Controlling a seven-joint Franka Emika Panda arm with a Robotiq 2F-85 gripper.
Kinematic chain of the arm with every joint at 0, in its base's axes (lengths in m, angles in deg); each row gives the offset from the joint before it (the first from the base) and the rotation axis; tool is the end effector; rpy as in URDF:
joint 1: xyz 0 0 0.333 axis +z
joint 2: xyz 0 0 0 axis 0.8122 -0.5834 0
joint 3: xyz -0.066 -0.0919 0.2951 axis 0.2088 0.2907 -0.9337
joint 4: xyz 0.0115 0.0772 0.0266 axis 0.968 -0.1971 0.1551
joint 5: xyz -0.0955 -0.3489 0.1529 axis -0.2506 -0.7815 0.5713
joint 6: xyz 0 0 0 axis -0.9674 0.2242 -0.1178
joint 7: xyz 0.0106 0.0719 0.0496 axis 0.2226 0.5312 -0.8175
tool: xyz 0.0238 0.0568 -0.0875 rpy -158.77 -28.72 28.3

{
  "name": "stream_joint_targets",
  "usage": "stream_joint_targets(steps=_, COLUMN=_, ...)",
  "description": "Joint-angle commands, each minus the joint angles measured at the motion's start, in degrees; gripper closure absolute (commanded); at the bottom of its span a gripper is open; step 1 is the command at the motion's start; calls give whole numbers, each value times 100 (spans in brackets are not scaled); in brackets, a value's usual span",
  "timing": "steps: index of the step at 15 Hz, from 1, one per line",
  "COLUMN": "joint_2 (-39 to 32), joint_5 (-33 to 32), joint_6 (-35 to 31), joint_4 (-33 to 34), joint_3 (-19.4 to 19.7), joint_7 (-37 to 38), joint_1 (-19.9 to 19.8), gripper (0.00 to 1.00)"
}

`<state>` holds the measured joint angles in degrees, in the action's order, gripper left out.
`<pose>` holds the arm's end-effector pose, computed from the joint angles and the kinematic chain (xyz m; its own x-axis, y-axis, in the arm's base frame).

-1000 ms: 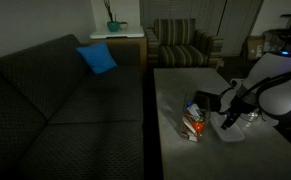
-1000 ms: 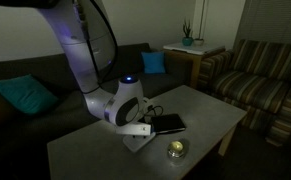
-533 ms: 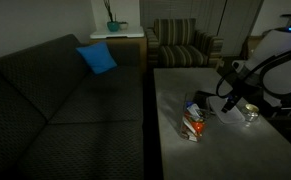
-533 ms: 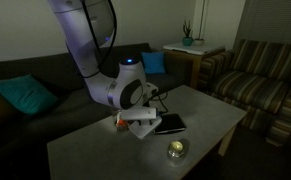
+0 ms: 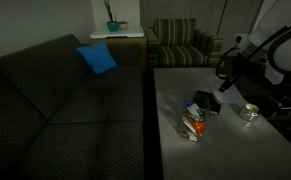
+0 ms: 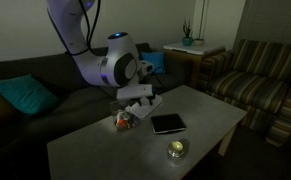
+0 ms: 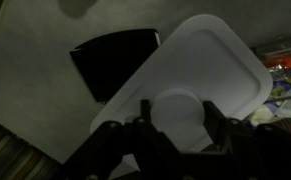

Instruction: Place the lid on the clear container and push the button

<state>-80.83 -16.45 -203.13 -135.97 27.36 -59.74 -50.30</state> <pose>0.6376 0.0578 0.0198 0.7345 0.6021 0.3130 0.5607 -0.7983 0.2198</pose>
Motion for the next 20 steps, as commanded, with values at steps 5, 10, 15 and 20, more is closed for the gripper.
stream_joint_targets(steps=5, joint_2=430, joint_5=666, joint_6=-207, joint_4=-888, joint_3=-606, joint_7=706, joint_1=56, gripper=71)
stream_joint_targets(steps=10, joint_2=244, joint_5=1027, joint_6=-494, joint_4=-894, joint_3=-1489, joint_7=913, joint_1=-414, gripper=71)
stream_joint_targets(steps=15, joint_2=-161, joint_5=1106, joint_6=-904, joint_4=-647, joint_3=-2190, joint_7=1137, joint_1=-948, gripper=71)
stream_joint_targets(steps=20, joint_2=-554, joint_5=1240, joint_6=-1081, joint_4=-361, joint_3=-2120, joint_7=1503, joint_1=-1020, gripper=71)
